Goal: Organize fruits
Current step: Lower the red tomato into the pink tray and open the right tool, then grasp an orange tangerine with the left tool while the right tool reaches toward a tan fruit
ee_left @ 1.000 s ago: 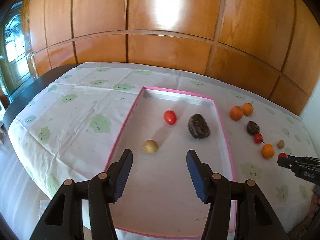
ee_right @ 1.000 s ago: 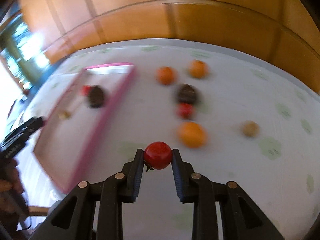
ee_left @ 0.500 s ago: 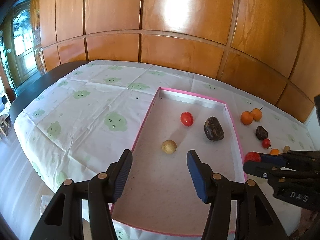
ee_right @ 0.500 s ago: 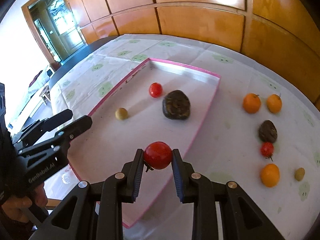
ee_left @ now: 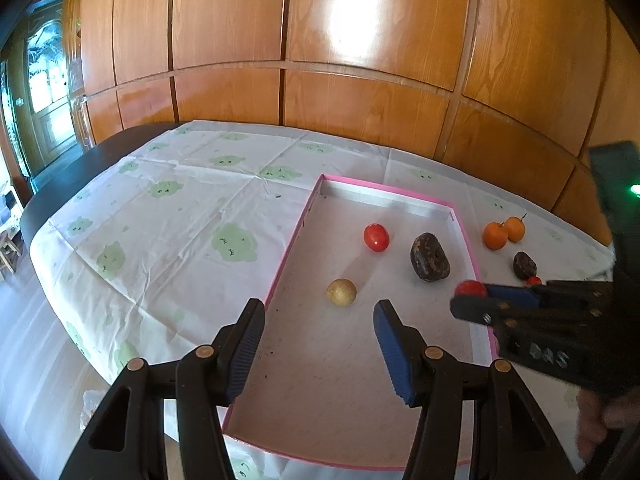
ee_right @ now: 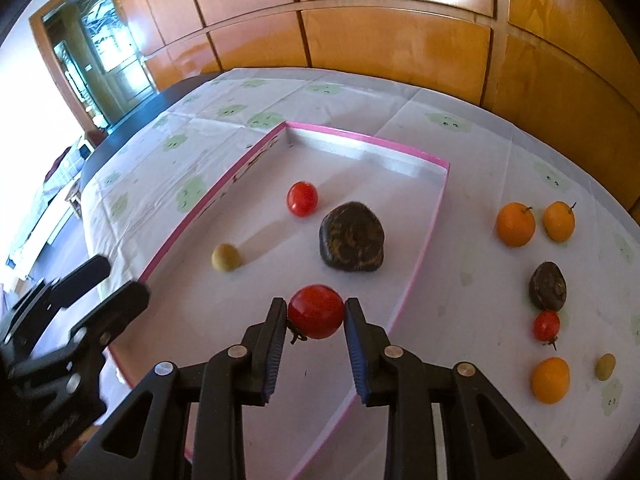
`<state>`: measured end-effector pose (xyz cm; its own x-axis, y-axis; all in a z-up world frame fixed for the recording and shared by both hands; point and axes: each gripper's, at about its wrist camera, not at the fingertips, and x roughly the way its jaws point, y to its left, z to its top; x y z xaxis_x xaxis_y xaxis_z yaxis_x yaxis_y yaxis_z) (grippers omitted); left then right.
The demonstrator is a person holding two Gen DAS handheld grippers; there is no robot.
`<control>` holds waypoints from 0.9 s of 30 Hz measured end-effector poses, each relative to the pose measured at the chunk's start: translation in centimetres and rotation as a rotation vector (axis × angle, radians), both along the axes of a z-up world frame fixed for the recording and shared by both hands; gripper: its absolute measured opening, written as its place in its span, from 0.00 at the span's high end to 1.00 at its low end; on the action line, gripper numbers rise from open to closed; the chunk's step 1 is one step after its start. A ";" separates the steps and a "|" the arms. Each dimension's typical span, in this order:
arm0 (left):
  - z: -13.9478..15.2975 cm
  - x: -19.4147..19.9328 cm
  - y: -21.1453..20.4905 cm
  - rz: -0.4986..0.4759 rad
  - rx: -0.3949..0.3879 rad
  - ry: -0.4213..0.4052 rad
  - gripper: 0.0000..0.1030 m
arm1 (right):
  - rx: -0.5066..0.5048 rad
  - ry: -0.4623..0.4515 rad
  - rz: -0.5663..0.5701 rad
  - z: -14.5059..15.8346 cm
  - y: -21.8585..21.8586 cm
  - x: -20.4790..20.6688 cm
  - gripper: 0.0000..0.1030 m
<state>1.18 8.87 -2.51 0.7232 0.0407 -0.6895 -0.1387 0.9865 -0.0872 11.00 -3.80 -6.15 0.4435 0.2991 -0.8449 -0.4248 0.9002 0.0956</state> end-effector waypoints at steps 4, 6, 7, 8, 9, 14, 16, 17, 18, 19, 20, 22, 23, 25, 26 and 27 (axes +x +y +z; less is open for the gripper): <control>0.2 -0.2 0.1 0.003 0.007 -0.004 0.44 | 0.000 0.001 -0.003 -0.3 0.1 -0.1 0.71; 0.3 -0.3 0.0 0.004 0.012 -0.006 0.44 | -0.004 -0.004 -0.006 -0.3 -0.1 -0.6 0.71; 0.3 -0.3 0.0 0.004 0.014 -0.007 0.44 | -0.001 -0.007 -0.008 -0.2 -0.4 -0.9 0.71; 0.4 -0.3 -0.1 0.004 0.016 -0.008 0.44 | 0.002 -0.012 -0.010 -0.1 -0.6 -1.1 0.71; 0.5 -0.4 -0.2 0.003 0.018 -0.011 0.44 | 0.005 -0.018 -0.012 0.1 -0.8 -1.3 0.71; 0.8 -0.5 -0.8 -0.013 0.027 -0.019 0.44 | 0.016 -0.048 -0.040 1.3 -2.5 -2.3 0.70; 0.9 -0.6 -1.0 -0.022 0.029 -0.021 0.44 | 0.017 -0.061 -0.053 1.8 -3.4 -2.7 0.69; 0.9 -0.6 -1.2 -0.026 0.031 -0.021 0.44 | 0.017 -0.067 -0.062 2.1 -4.1 -2.8 0.69; 1.0 -0.6 -1.4 -0.034 0.032 -0.020 0.44 | 0.016 -0.074 -0.074 2.4 -4.8 -2.9 0.69; 1.0 -0.6 -1.5 -0.039 0.032 -0.019 0.44 | 0.015 -0.078 -0.084 2.6 -5.4 -3.0 0.69; 1.0 -0.6 -1.7 -0.045 0.031 -0.018 0.44 | 0.012 -0.084 -0.097 2.9 -6.2 -3.0 0.69; 1.0 -0.6 -2.3 -0.062 0.036 -0.017 0.44 | 0.004 -0.095 -0.133 3.4 -8.1 -3.0 0.68; 1.1 -0.6 -2.5 -0.071 0.038 -0.017 0.44 | 0.001 -0.099 -0.146 3.6 -8.9 -3.0 0.68; 1.0 -0.4 -3.2 -0.094 0.040 -0.011 0.44 | -0.013 -0.111 -0.185 4.1 -10.9 -2.9 0.68; 1.0 -0.3 -3.5 -0.105 0.044 -0.008 0.44 | -0.019 -0.115 -0.202 4.2 -11.8 -2.8 0.68; 1.0 -0.3 -3.7 -0.112 0.047 -0.008 0.44 | -0.026 -0.118 -0.224 4.4 -13.0 -2.7 0.68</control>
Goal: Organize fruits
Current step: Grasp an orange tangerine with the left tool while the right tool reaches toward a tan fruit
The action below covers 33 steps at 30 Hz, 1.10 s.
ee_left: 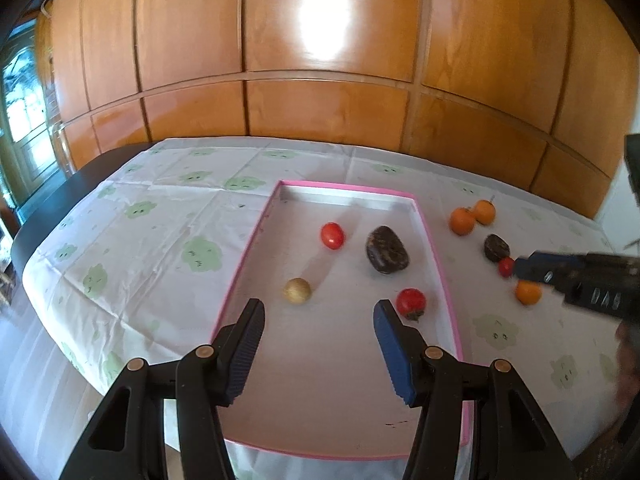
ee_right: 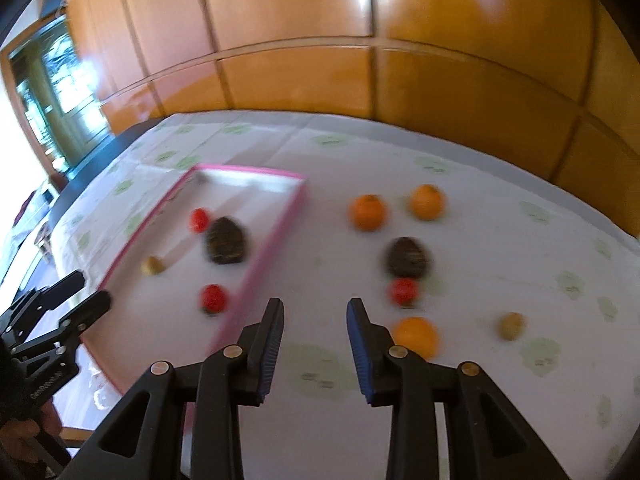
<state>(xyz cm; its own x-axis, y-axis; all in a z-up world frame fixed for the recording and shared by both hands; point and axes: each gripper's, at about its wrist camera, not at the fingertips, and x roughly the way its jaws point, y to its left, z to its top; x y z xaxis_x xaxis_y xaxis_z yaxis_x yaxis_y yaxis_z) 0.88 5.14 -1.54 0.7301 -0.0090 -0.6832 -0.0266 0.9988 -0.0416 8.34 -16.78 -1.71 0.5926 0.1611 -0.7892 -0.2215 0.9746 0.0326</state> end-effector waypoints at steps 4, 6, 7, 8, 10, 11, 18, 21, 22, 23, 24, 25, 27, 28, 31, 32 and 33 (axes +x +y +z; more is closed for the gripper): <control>0.1 0.3 -1.5 -0.051 0.015 0.001 0.44 | -0.019 -0.010 -0.080 0.7 -4.1 0.6 0.68; 0.3 0.6 -2.2 -0.071 0.021 0.000 0.44 | -0.039 -0.015 -0.106 0.9 -5.9 0.8 0.68; 0.4 0.8 -2.7 -0.084 0.023 0.000 0.44 | -0.049 -0.017 -0.116 0.9 -6.6 0.9 0.68; 0.5 1.0 -3.1 -0.095 0.025 0.001 0.44 | -0.061 -0.017 -0.128 0.9 -7.4 1.1 0.68; 0.7 1.6 -4.0 -0.119 0.031 0.002 0.44 | -0.074 -0.013 -0.148 0.9 -8.9 1.4 0.68; 0.7 1.8 -4.3 -0.129 0.033 0.003 0.44 | -0.080 -0.011 -0.159 0.8 -9.8 1.7 0.68; 0.8 4.9 -7.5 -0.202 0.033 0.040 0.48 | 0.016 0.025 -0.250 -1.0 -14.4 2.6 0.68; 0.8 6.6 -9.2 -0.241 0.035 0.050 0.48 | 0.043 0.041 -0.278 -0.9 -15.2 3.1 0.68; 0.7 7.4 -9.9 -0.258 0.035 0.061 0.48 | 0.056 0.033 -0.281 -0.7 -15.3 3.1 0.68; 0.6 8.1 -10.5 -0.268 0.034 0.071 0.48 | 0.069 0.034 -0.286 -0.7 -15.4 3.1 0.68; 0.4 8.9 -11.1 -0.277 0.033 0.083 0.48 | 0.083 0.037 -0.290 -0.6 -15.6 3.2 0.68; 0.2 9.9 -11.9 -0.288 0.032 0.096 0.48 | 0.098 0.040 -0.297 -0.6 -15.8 3.2 0.68; -0.2 11.5 -13.3 -0.307 0.031 0.116 0.48 | 0.113 0.045 -0.305 -0.6 -15.9 3.0 0.68; -0.5 12.5 -14.1 -0.320 0.030 0.122 0.48 | 0.121 0.051 -0.307 -0.6 -16.0 3.0 0.68; -1.2 15.0 -16.0 -0.336 0.049 0.139 0.48 | 0.137 0.053 -0.304 -0.6 -16.0 3.2 0.68; -1.6 16.0 -16.6 -0.339 0.050 0.149 0.48 | 0.140 0.051 -0.303 -0.6 -16.0 3.2 0.68; -1.9 16.5 -16.9 -0.340 0.050 0.155 0.48 | 0.143 0.050 -0.300 -0.5 -16.0 3.1 0.68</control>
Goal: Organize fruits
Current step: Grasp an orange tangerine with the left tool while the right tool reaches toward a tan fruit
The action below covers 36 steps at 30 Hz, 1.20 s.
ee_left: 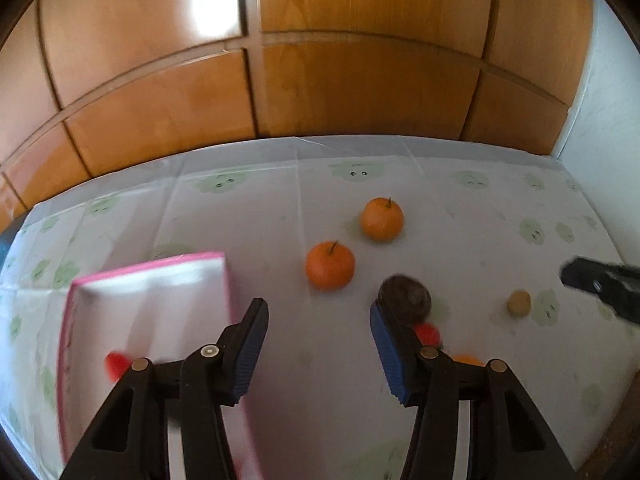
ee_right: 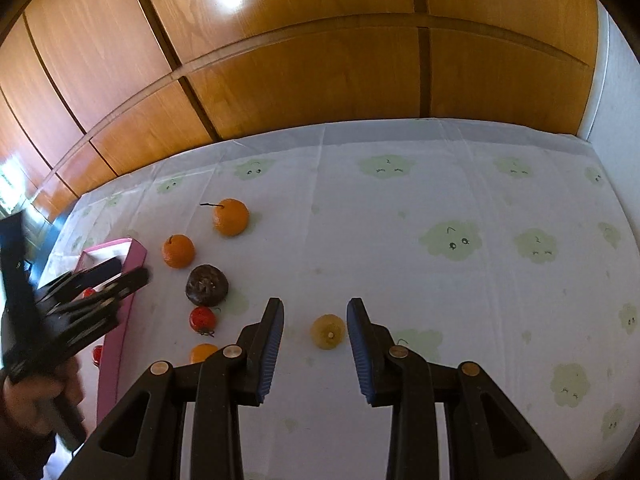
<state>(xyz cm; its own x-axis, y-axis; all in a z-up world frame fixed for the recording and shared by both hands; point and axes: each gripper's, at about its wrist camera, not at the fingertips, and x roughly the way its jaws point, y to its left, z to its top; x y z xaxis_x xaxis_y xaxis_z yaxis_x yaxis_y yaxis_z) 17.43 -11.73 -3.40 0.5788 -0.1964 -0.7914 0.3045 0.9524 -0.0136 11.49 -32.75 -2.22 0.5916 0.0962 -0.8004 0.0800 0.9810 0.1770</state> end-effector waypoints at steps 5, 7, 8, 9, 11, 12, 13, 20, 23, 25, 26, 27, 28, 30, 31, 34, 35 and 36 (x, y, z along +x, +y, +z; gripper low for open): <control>-1.8 3.8 -1.7 0.012 0.013 0.048 0.48 | 0.012 0.000 0.008 0.1 0.1 0.1 0.68; -2.8 5.0 -2.1 0.018 0.022 0.070 0.48 | 0.017 -0.003 0.004 0.1 0.0 0.1 0.68; -3.4 5.5 -2.3 0.021 0.028 0.082 0.48 | 0.019 -0.007 -0.003 0.2 -0.2 0.1 0.68; -3.9 5.8 -2.4 0.020 0.031 0.095 0.54 | 0.021 -0.011 -0.011 0.2 -0.4 0.1 0.68; -4.5 6.1 -2.4 0.020 0.020 0.111 0.61 | 0.027 -0.020 -0.040 0.3 -1.0 0.1 0.68; -4.6 6.0 -2.4 0.023 0.015 0.103 0.62 | 0.034 -0.023 -0.055 0.4 -1.4 0.0 0.68; -4.5 5.9 -2.4 0.021 0.013 0.098 0.62 | 0.044 -0.028 -0.078 0.5 -1.9 0.0 0.68; -2.9 0.8 -1.4 -0.022 -0.022 0.058 0.62 | 0.124 -0.031 -0.191 0.4 -4.9 -0.5 0.68; -2.5 -2.5 -1.2 -0.046 -0.031 0.044 0.62 | 0.156 -0.014 -0.212 -0.1 -5.5 -0.5 0.68; -2.3 -4.9 -1.2 -0.071 -0.032 0.035 0.62 | 0.159 -0.004 -0.212 -0.3 -5.4 -0.5 0.68; -2.4 -6.3 -1.2 -0.086 -0.033 0.035 0.62 | 0.154 0.001 -0.209 -0.4 -5.3 -0.5 0.68; -2.7 -7.3 -1.3 -0.101 -0.033 0.038 0.62 | 0.144 0.005 -0.203 -0.4 -5.1 -0.4 0.68; -2.9 -8.2 -1.3 -0.114 -0.032 0.041 0.62 | 0.136 0.008 -0.200 -0.5 -5.0 -0.4 0.68; -3.5 -10.5 -1.6 -0.139 -0.022 0.049 0.62 | 0.126 0.014 -0.194 -0.6 -4.8 -0.4 0.68; -3.8 -11.3 -1.9 -0.151 -0.018 0.050 0.62 | 0.123 0.021 -0.187 -0.7 -4.6 -0.3 0.68; -4.8 -13.5 -2.4 -0.182 0.011 0.036 0.62 | 0.128 0.029 -0.158 -0.9 -4.1 -0.3 0.68; -4.9 -14.0 -2.4 -0.184 0.021 0.013 0.62 | 0.128 0.031 -0.145 -0.9 -3.9 -0.3 0.68; -5.0 -14.4 -2.4 -0.187 0.029 -0.002 0.62 | 0.128 0.032 -0.131 -1.0 -3.5 -0.2 0.68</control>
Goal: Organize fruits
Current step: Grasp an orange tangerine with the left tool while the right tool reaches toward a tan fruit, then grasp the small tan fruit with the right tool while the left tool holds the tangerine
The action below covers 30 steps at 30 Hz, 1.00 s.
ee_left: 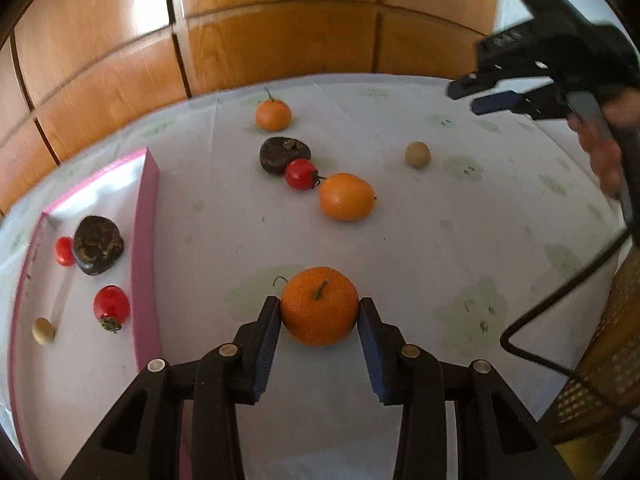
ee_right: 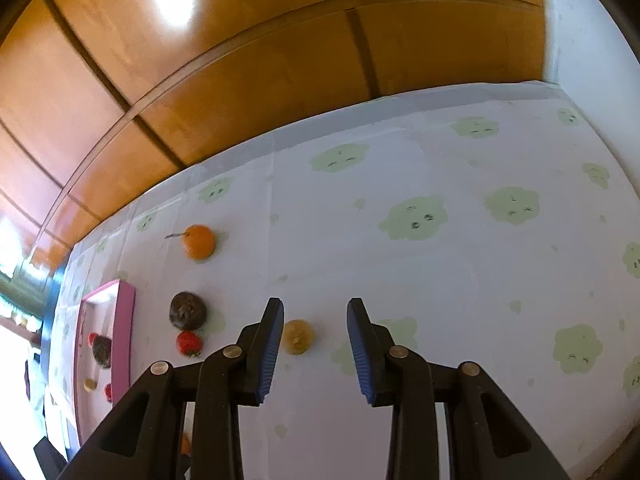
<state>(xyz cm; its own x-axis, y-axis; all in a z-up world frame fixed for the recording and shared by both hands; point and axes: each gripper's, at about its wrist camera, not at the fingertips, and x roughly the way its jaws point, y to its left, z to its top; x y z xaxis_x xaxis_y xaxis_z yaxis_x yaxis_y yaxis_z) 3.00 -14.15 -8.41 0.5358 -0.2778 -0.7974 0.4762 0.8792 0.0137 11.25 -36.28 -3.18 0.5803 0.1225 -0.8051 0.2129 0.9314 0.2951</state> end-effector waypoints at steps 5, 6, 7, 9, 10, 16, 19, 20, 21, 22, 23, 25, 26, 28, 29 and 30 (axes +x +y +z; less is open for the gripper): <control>-1.0 -0.1 0.7 0.005 -0.032 0.016 0.63 | -0.024 0.009 0.094 -0.5 2.2 0.4 0.68; -1.0 -0.2 0.5 0.003 -0.026 0.008 0.64 | -0.030 0.011 0.110 -0.7 2.5 0.5 0.68; -0.9 -0.3 0.5 0.005 -0.025 0.008 0.64 | -0.030 0.018 0.130 -0.9 2.9 0.6 0.68; -0.9 -0.3 0.7 0.006 -0.033 0.009 0.66 | -0.030 0.031 0.157 -1.3 3.4 0.8 0.68; -0.9 -0.3 0.8 0.005 -0.040 0.009 0.66 | -0.027 0.034 0.169 -1.4 3.5 0.8 0.68; -1.0 -0.6 1.1 0.003 -0.058 0.002 0.66 | 0.028 0.083 0.345 -2.6 7.2 1.1 0.68; -1.1 -0.5 1.2 0.002 -0.067 0.002 0.67 | 0.005 0.100 0.383 -3.1 8.5 1.1 0.65; -1.1 -0.5 1.3 0.002 -0.071 0.001 0.67 | 0.011 0.104 0.388 -3.2 8.7 1.1 0.65; -1.0 -0.6 1.4 0.002 -0.073 0.001 0.67 | 0.019 0.109 0.393 -3.3 8.8 1.1 0.64; -1.1 -0.6 1.4 0.003 -0.073 0.000 0.68 | 0.022 0.116 0.404 -3.5 9.2 1.1 0.62; -1.1 -0.6 1.4 0.003 -0.073 -0.002 0.69 | 0.020 0.120 0.408 -3.6 9.4 1.2 0.61; -1.0 -0.6 1.4 0.003 -0.069 -0.003 0.71 | 0.016 0.124 0.427 -3.7 10.0 1.3 0.60; -1.0 -0.6 1.5 0.005 -0.069 0.000 0.72 | 0.008 0.125 0.441 -3.8 10.5 1.4 0.59; -0.9 -0.6 1.6 0.007 -0.072 0.008 0.76 | -0.025 0.137 0.452 -4.3 11.6 1.9 0.54; -0.8 -0.6 1.7 0.005 -0.073 0.011 0.79 | -0.046 0.147 0.457 -4.6 12.1 2.2 0.54; -0.8 -0.6 1.8 0.003 -0.072 0.009 0.81 | -0.066 0.156 0.460 -5.0 12.6 2.5 0.54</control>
